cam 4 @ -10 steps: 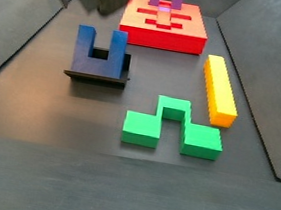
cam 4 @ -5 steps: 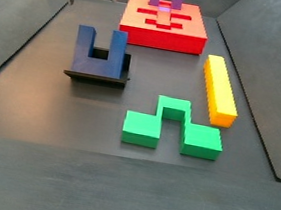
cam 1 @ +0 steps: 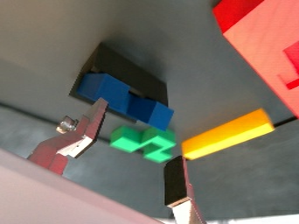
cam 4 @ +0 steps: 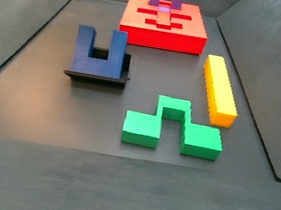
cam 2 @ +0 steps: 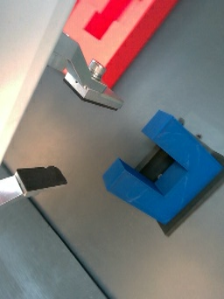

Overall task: Pick up the blue object. Move up. Place the blue object on the fixture. Regrasp the blue object. Move to above the board. Insert the blue object.
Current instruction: Regrasp the blue object.

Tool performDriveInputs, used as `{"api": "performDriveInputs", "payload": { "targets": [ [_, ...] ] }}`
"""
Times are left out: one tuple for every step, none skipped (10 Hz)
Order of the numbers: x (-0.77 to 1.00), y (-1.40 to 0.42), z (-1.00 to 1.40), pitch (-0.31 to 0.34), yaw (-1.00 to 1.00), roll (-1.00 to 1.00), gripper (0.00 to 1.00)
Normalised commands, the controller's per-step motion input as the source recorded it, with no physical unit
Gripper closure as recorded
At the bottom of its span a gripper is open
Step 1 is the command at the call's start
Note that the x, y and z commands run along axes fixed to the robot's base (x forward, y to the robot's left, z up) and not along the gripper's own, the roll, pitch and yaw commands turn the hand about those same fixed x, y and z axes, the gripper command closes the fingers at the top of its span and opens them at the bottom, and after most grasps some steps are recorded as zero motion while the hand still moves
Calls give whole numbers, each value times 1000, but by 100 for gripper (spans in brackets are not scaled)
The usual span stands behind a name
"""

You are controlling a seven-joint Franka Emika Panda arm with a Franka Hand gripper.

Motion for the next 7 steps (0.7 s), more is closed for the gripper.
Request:
{"api": "performDriveInputs", "payload": {
  "targets": [
    [69,-377,0,246,-360,829,0],
    [91,-394,-9,211,-363,811,0],
    [140,-394,-46,180,-383,754,0],
    [214,-409,-40,80,-463,509,0],
    [277,-411,0,0,-540,54,0],
    [240,-214,11,-340,-443,-317,0],
    [231,-94,11,-589,-260,-640,0]
  ]
}}
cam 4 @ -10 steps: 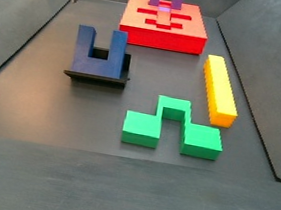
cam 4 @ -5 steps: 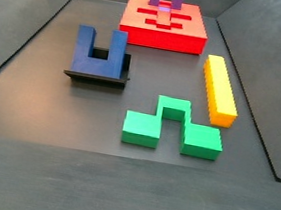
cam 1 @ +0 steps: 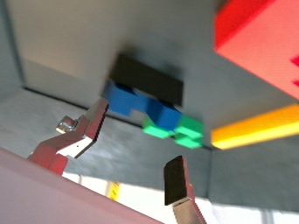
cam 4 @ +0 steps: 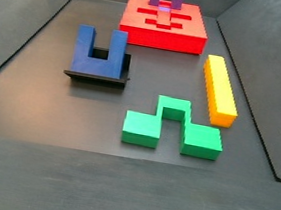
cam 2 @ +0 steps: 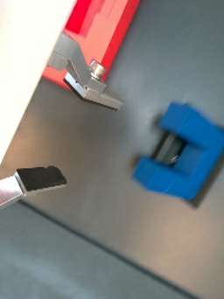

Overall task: Pick up the blue object. Move up. Place the blue object on the fixture. Regrasp the blue object. Move to above the board. Insert the blue object.
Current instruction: Regrasp the blue object.

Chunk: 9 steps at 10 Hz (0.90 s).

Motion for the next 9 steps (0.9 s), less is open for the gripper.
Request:
{"api": "performDriveInputs", "payload": {
  "targets": [
    [189,-6,0,-694,-86,-711,0],
    [189,0,-129,-669,43,-460,0],
    [186,0,-180,-523,354,-37,0],
    [223,31,-194,-340,646,146,0],
    [131,0,-123,-189,806,243,0],
    [100,0,-149,-54,851,380,0],
    [109,0,-191,0,826,531,0],
    [151,0,-163,0,754,680,0],
    [329,0,-63,69,591,940,0]
  ]
}}
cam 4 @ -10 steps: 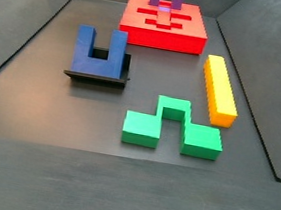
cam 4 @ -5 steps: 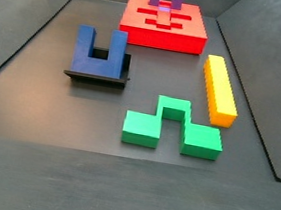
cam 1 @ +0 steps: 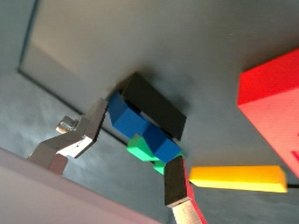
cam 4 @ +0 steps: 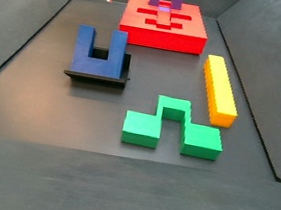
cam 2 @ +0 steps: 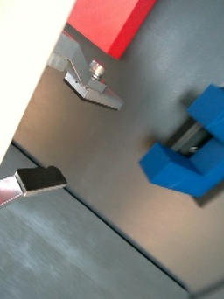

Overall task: Pick up the blue object. Move up. Place the blue object on the fixture. Regrasp the blue object. Move to above the board. Insert the blue object.
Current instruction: Regrasp the blue object.

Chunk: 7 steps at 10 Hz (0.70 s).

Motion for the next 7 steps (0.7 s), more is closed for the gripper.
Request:
{"api": "performDriveInputs", "payload": {
  "targets": [
    [460,0,-57,240,360,1000,0],
    [543,0,-49,283,303,1000,0],
    [600,0,-60,257,286,1000,0],
    [683,0,-134,206,277,1000,0],
    [734,0,-203,171,251,834,0],
    [783,-40,-309,171,149,877,0],
    [863,0,-411,229,0,634,0]
  ]
}}
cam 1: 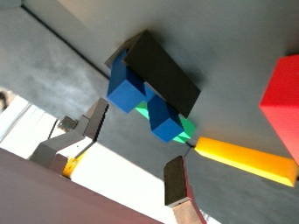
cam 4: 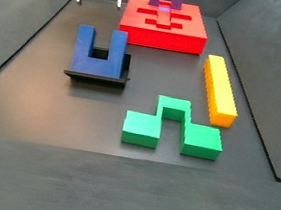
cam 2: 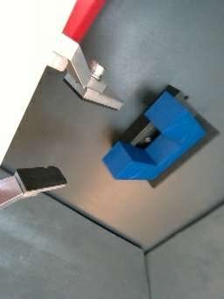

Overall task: Pick up the blue object. Move up. Place the blue object on the fixture. Regrasp the blue object. Move to above the board. Insert the blue object.
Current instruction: Regrasp the blue object.

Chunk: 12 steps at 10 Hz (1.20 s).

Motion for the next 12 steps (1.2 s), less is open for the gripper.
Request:
{"api": "performDriveInputs", "payload": {
  "targets": [
    [834,263,-406,103,0,206,0],
    [863,346,-417,106,0,149,0],
    [940,417,-266,126,0,71,0],
    [960,383,-69,203,14,0,0],
    [971,354,-37,197,6,0,0],
    [917,317,0,194,0,-23,0],
    [854,197,0,186,0,-60,0],
    [863,203,0,186,0,-34,0],
    [806,169,0,157,0,0,0],
    [700,97,-86,131,0,0,0],
    [646,71,-134,111,0,31,0],
    [483,0,-240,34,0,71,0]
  ]
}}
